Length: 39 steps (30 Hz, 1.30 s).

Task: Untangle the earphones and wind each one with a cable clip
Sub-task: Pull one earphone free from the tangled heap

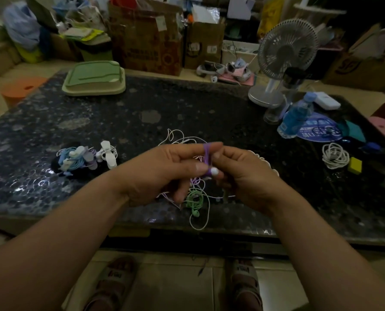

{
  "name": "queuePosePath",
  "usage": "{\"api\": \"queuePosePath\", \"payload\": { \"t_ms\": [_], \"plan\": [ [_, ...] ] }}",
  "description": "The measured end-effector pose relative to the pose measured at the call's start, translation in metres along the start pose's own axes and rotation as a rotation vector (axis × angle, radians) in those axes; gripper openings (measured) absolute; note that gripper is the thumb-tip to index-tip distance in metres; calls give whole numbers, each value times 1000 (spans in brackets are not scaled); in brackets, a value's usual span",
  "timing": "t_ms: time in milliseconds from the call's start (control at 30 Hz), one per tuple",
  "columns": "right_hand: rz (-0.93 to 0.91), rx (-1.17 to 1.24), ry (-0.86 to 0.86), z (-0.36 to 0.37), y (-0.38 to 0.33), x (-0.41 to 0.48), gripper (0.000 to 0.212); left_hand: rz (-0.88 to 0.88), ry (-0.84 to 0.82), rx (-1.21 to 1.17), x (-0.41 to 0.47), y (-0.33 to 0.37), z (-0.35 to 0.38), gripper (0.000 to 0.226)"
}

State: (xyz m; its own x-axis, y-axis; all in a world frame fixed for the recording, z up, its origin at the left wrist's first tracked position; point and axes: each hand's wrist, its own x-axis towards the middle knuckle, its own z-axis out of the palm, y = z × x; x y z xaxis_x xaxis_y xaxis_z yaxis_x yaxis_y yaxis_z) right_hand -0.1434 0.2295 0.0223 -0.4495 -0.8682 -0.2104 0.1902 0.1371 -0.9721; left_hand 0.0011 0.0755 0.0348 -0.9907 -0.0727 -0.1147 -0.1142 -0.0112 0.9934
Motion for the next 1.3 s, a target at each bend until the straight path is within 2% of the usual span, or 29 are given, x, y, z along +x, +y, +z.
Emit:
{"api": "queuePosePath", "payload": {
  "t_ms": [67,167,267,433,633,800,900,1000,1200,1300],
  "plan": [
    [-27,-56,67,9,6,3,27,10,137,-39,4,-3,3,45],
    [-5,-303,177,14,13,4,35,30,292,-59,8,-7,3,44],
    [4,-448,143,18,19,0,36,26,412,-66,10,-7,0,41],
    [-84,-769,88,34,20,-3,21,44,525,-9,17,-13,1,47],
    [-198,-1020,172,27,25,-3,18,7,447,361,11,-17,3,48],
    [-236,-1162,177,26,24,-4,13,-36,415,456,10,-16,0,47],
    [-286,-1116,241,26,19,-5,9,-56,372,728,11,-21,-3,44],
    [-287,-915,278,22,6,-4,8,-107,191,867,9,-25,-6,41],
    [-237,-596,218,4,-11,-4,3,-145,-135,420,0,-15,-2,44],
    [-118,-179,155,1,-10,-2,9,-117,-155,153,-1,-9,0,48]
  ]
}}
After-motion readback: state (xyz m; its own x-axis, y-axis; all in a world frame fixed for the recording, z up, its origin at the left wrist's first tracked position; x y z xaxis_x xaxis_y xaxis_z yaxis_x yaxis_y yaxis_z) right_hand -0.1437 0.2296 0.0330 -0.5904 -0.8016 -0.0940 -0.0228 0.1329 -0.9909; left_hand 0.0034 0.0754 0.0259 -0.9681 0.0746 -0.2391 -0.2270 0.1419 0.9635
